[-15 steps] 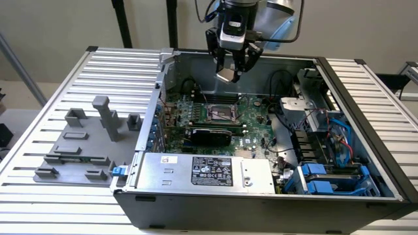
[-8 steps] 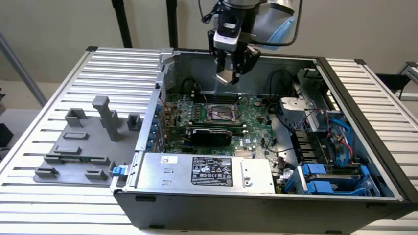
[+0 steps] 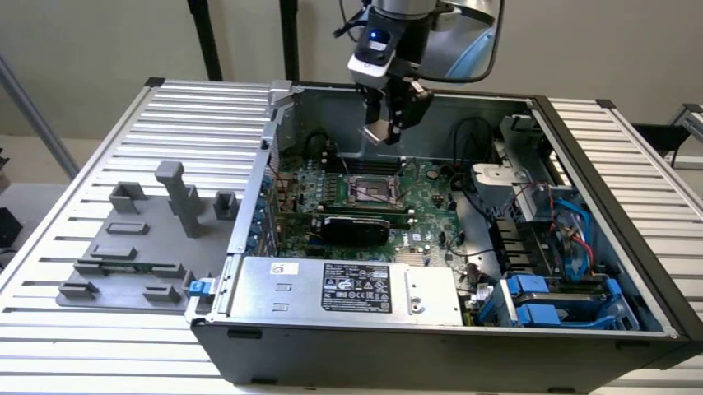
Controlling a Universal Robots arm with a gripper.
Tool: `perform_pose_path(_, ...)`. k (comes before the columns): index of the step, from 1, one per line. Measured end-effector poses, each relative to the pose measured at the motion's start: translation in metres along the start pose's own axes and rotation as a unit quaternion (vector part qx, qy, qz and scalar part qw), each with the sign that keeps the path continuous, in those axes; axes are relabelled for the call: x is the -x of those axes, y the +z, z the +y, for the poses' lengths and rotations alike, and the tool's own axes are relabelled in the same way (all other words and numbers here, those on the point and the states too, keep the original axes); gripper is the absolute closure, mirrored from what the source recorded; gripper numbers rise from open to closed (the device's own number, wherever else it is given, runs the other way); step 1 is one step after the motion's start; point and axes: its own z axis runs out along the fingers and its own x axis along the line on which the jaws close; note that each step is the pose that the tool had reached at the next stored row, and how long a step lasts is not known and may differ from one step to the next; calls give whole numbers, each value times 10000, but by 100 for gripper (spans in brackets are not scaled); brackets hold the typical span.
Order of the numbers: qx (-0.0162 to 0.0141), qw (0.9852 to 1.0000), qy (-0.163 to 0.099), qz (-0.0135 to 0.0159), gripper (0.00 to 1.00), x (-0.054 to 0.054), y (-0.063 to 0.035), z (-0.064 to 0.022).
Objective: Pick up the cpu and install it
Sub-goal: 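Place the cpu into insertion slot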
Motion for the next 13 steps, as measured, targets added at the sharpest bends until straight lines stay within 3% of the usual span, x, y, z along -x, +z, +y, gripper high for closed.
perform_pose_path(6, -2, 9985, 548, 5, 45, 0, 36, 0)
perform_pose_path(9, -2, 9967, 817, 8, 45, 0, 54, 0)
perform_pose_path(13, -3, 9929, 1186, 11, 45, 0, 80, 1)
